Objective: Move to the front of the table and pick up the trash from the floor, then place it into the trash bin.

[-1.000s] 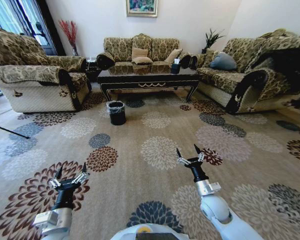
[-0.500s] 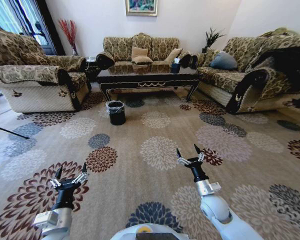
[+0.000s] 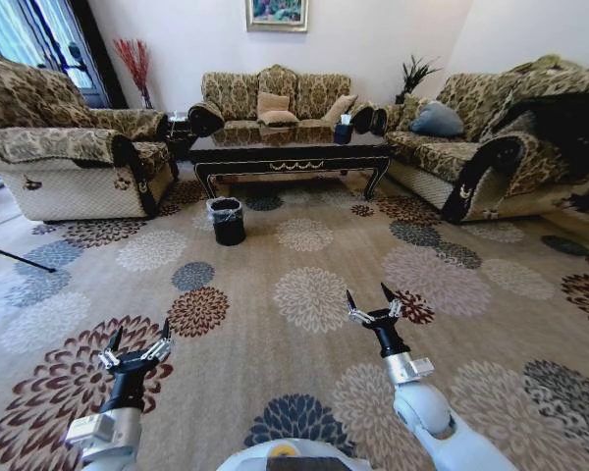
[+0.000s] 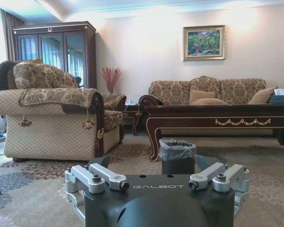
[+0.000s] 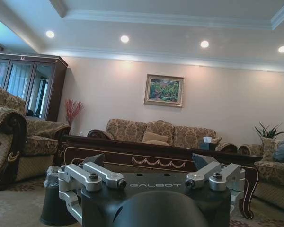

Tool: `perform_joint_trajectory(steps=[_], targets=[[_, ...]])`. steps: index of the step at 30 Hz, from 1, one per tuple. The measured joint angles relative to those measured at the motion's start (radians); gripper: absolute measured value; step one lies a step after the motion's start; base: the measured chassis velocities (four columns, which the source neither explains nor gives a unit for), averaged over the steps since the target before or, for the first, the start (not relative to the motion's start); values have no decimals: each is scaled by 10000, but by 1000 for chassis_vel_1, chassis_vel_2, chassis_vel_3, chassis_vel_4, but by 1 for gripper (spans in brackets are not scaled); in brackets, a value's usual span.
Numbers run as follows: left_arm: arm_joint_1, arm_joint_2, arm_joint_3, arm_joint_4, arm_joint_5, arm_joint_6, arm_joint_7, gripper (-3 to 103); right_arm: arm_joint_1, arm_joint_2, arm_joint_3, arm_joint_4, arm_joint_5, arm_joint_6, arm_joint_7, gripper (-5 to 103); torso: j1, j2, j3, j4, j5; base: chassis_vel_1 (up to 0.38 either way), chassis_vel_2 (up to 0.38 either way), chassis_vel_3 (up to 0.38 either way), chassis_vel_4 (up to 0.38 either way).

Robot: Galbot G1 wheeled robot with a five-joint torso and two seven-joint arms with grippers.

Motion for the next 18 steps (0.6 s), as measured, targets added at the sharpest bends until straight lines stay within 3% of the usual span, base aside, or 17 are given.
perform_joint_trajectory(steps=[12, 18], targets=[[1, -1, 2, 0, 0, 0, 5, 100, -4, 0, 1, -1, 0, 0, 2, 100, -1, 2, -4, -3, 5, 26, -129, -31, 114], [0, 0, -1, 0, 0, 0, 4, 100, 0, 0, 0, 0, 0, 0, 1, 100, 0, 0, 1, 2, -1, 3, 36, 7, -23]])
